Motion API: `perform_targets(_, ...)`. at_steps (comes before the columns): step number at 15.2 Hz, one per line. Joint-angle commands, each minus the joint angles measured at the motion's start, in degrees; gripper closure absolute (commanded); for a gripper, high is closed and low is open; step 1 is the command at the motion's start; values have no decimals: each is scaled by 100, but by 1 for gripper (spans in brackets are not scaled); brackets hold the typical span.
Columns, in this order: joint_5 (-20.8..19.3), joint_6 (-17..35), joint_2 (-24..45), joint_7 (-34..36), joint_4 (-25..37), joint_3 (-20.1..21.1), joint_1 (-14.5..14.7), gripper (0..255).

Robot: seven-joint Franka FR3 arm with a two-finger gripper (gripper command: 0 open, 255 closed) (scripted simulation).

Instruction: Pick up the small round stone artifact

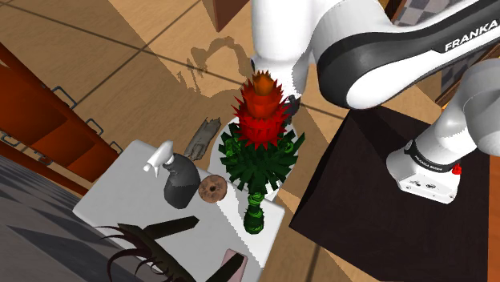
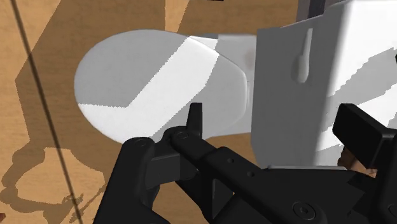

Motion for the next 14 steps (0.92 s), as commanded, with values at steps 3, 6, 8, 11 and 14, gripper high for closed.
perform_targets(3, -350, 199, 823, 523, 645, 209, 133, 0)
perform_targets(6, -674, 280, 1468, 926, 1198, 299, 309, 0)
perform_targets(8, -899, 293, 1903, 1178, 1607, 322, 460, 0)
perform_targets(11, -1225, 253, 2562, 1513, 2286, 309, 731, 0)
perform_targets(14, -1486, 158, 3157, 1757, 2969, 256, 1014, 0)
